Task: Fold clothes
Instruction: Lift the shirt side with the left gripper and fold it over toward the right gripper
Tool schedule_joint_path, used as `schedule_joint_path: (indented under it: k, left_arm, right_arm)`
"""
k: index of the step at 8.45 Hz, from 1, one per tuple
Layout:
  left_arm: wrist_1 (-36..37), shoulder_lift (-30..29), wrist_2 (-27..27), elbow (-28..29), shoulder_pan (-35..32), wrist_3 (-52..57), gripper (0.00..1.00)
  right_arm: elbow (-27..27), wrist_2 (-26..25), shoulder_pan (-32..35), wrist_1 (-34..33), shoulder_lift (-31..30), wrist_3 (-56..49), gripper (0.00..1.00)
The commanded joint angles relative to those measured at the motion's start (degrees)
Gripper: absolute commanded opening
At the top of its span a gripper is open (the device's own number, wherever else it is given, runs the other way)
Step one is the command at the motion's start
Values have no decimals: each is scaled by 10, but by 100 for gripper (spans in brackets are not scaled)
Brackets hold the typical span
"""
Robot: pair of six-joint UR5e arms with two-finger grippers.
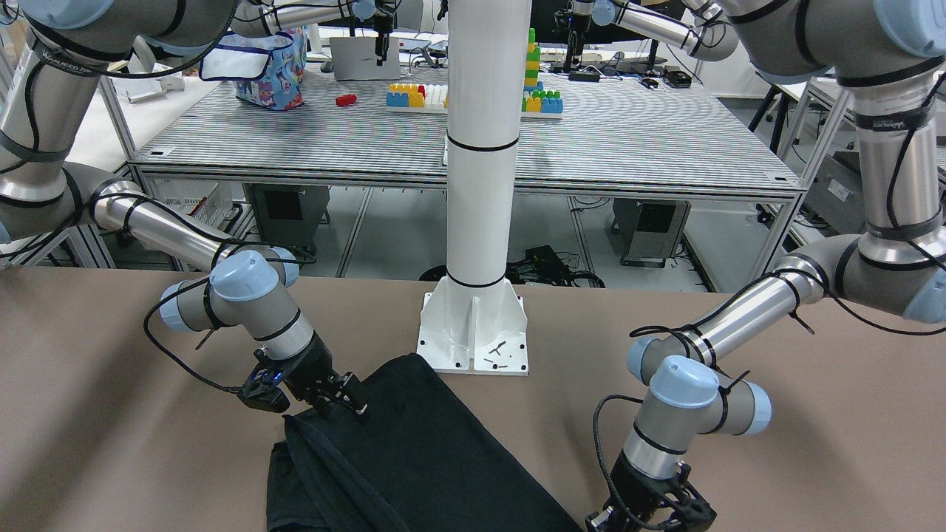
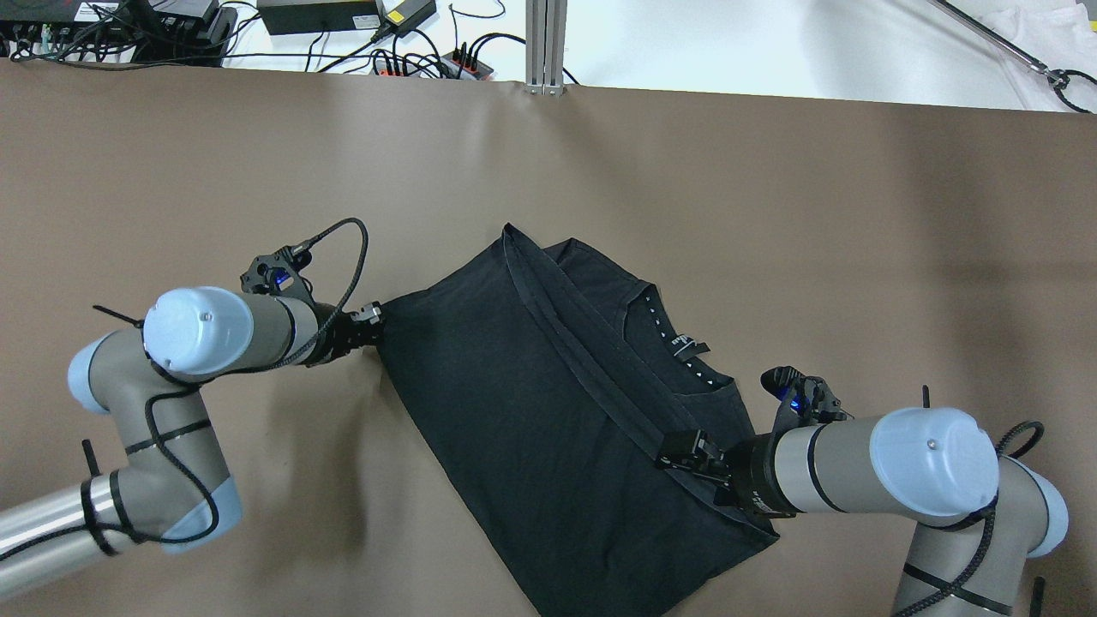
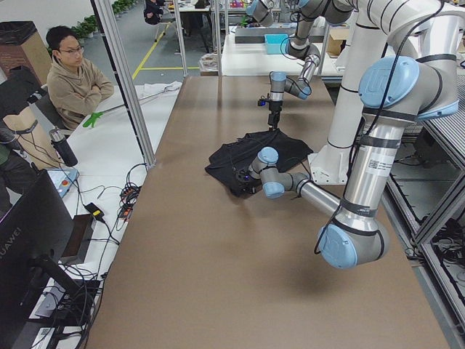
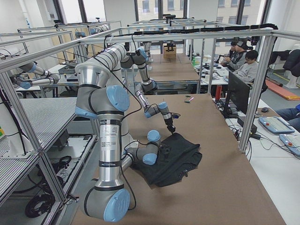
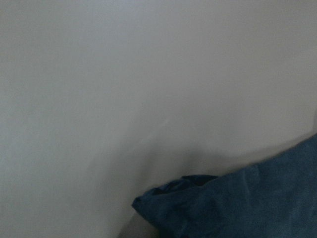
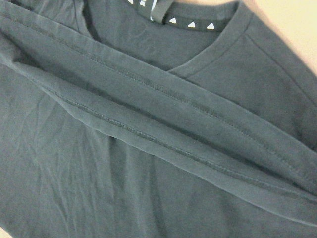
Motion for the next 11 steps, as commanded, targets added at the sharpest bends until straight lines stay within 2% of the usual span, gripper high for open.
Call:
schedule_joint_path:
  k: [1, 2, 5, 7, 8, 9, 10, 11]
  left_arm:
    - [-2, -153, -90, 195, -115, 67, 0]
    - [-3, -267, -95, 326, -138, 70, 0]
    - [-4, -457, -65, 562, -142, 74, 0]
    - [-16, -463, -64, 574, -143, 75, 0]
    - [-24, -455, -54, 572, -140, 78, 99]
    - [-25, -453, -36, 567, -137, 80, 100]
    - [-25, -431, -38, 537, -140, 103, 100]
    - [-24, -382, -39, 477, -140, 143, 100]
  right_arm:
    - [0, -13, 3, 2, 1, 0, 95]
    - [0, -17, 3, 2, 1, 0, 95]
    - [0, -34, 4, 2, 3, -1, 95]
    - [0, -46, 3, 2, 5, -2, 95]
    - [-1, -47, 4, 2, 9, -2, 95]
    - [0, -69, 1, 2, 19, -5, 95]
    - [-1, -109, -2, -6, 40, -7, 95]
    - [-9, -113, -5, -6, 53, -6, 95]
